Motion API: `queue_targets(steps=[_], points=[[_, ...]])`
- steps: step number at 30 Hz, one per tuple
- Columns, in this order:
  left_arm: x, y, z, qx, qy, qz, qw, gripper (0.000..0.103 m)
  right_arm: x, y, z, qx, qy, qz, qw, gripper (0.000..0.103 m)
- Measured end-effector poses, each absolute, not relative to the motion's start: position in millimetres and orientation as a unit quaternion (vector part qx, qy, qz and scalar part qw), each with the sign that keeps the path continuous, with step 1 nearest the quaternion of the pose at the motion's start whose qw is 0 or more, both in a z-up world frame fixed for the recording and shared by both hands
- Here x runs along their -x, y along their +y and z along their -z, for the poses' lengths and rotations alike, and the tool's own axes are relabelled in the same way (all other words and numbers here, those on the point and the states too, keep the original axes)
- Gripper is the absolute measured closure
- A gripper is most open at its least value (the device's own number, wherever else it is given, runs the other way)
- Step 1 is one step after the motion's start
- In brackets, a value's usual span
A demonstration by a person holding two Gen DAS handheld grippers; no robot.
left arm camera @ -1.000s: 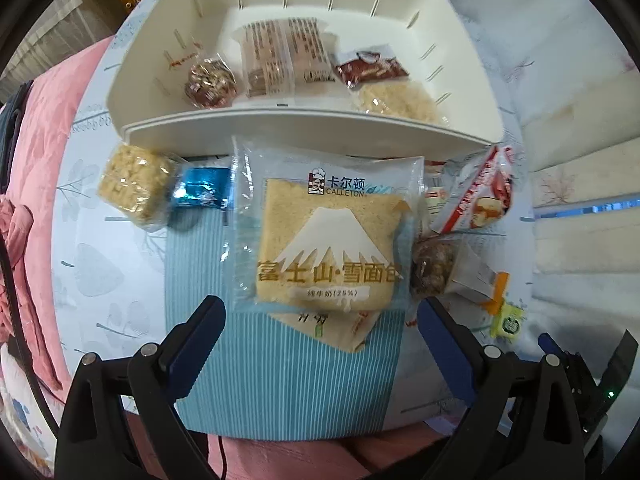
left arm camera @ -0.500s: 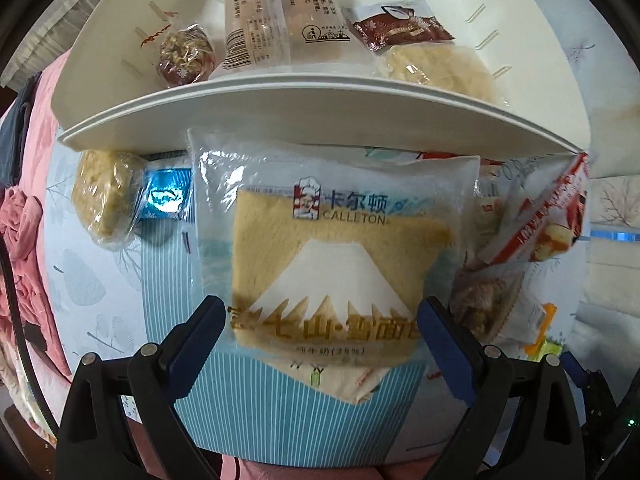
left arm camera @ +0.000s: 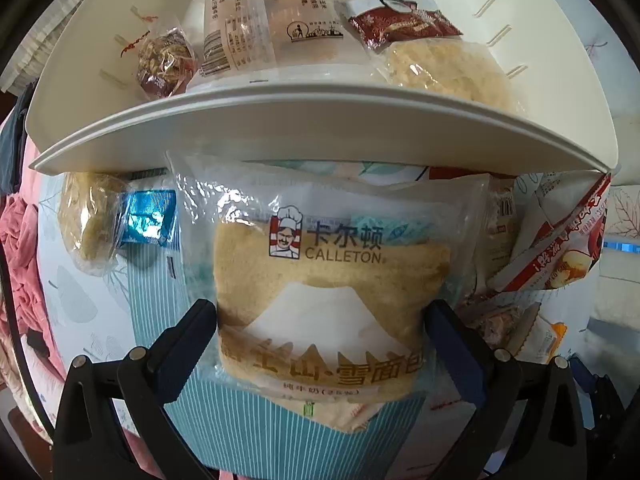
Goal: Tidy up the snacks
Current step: 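Grasp the green pineapple-cake packet with the right tool while the left tool grasps the Mount Fuji bread bag, then lift the pineapple cake with the right tool toward the tray while the left tool drops the bread bag there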
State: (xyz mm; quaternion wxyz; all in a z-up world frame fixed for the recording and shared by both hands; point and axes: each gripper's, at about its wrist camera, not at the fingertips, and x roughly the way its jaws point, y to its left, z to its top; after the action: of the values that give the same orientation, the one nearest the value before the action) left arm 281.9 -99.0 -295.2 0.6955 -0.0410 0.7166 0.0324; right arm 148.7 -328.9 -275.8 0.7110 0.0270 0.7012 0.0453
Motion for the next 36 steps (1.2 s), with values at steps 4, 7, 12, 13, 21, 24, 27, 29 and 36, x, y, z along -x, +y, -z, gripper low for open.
queue_targets(steps=[4,7,12,13,21,24,27,29,36], points=[[-269,-86,298,0.041,0.703,-0.029,0.709,0.000,-151,-330,283,-0.017,0.708,-0.040,0.705,0.029],[-261,-86,297,0.040,0.694,-0.028,0.718,0.000,-154,-323,286,-0.005,0.712,-0.033,0.701,0.031],[-248,-84,294,0.035,0.685,-0.029,0.727,0.002,-148,-309,283,0.009,0.712,-0.027,0.701,0.043],[-246,-84,293,0.035,0.683,-0.029,0.729,0.003,-149,-307,284,0.010,0.713,-0.026,0.701,0.045],[-224,-81,287,0.028,0.688,-0.031,0.725,0.009,-144,-300,282,-0.003,0.716,-0.025,0.698,0.048],[-212,-73,284,0.033,0.687,-0.033,0.725,0.013,-141,-301,282,-0.012,0.720,-0.024,0.693,0.048],[-202,-65,281,0.040,0.685,-0.032,0.727,0.016,-137,-303,279,-0.021,0.722,-0.023,0.691,0.048],[-195,-59,280,0.049,0.686,-0.033,0.725,0.017,-138,-301,274,-0.030,0.722,-0.025,0.691,0.048],[-164,-31,268,0.056,0.687,-0.043,0.723,0.030,-140,-294,246,-0.042,0.711,-0.036,0.701,0.048]])
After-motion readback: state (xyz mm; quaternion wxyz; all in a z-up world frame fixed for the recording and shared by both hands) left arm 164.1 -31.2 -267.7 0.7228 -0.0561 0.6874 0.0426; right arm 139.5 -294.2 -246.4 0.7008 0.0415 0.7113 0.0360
